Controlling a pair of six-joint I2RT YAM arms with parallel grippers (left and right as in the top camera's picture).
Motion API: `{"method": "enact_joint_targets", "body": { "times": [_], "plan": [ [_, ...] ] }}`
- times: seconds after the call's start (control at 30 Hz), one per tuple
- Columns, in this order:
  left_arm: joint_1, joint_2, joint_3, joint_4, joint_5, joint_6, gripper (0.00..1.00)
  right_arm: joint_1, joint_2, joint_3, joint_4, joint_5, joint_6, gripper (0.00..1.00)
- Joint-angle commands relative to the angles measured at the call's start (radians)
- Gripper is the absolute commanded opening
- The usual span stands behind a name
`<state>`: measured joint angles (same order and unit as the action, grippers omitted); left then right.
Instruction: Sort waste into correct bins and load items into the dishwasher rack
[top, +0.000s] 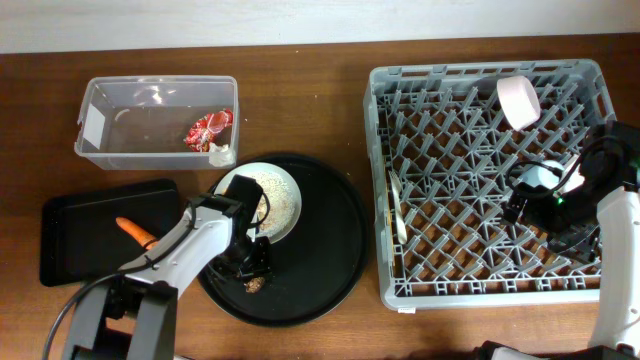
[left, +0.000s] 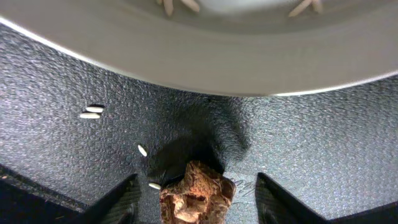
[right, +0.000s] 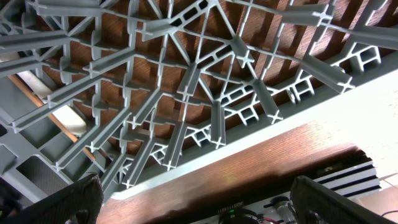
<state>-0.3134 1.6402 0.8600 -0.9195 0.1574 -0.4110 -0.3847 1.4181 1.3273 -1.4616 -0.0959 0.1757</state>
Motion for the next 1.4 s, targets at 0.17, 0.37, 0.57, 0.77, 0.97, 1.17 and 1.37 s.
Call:
{"method": "enact_joint_targets", "body": {
  "times": [0.17, 0.37, 0.57, 0.77, 0.97, 1.17, 1.37],
  "plan": [
    [-0.039, 0.034, -0.008, -0.016, 0.003, -0.003, 0.15, -0.002, -0.011, 0.0, -0.003, -0.002, -0.007, 0.99],
    [0.017, -0.004, 0.114, -0.15, -0.044, 0.008, 0.0, -0.002, -0.011, 0.0, -0.004, -0.002, -0.007, 0.99],
    [0.293, -0.15, 0.255, -0.196, -0.152, 0.024, 0.0, -0.002, -0.011, 0.0, -0.003, -0.002, -0.007, 0.99],
    [0.653, -0.153, 0.255, -0.01, -0.158, 0.023, 0.0, -0.002, -0.011, 0.0, -0.003, -0.002, -0.007, 0.99],
    [0.779, -0.101, 0.254, 0.019, -0.226, 0.023, 0.04, -0.002, -0.011, 0.0, -0.003, -0.002, -0.007, 0.99],
    [0.783, -0.043, 0.254, 0.041, -0.23, 0.023, 0.43, -0.002, -0.011, 0.0, -0.003, -0.002, -0.007, 0.99],
    [0.783, -0.043, 0.254, 0.039, -0.228, 0.023, 0.48, -0.002, -0.011, 0.0, -0.003, -0.002, -0.007, 0.99]
  ]
}}
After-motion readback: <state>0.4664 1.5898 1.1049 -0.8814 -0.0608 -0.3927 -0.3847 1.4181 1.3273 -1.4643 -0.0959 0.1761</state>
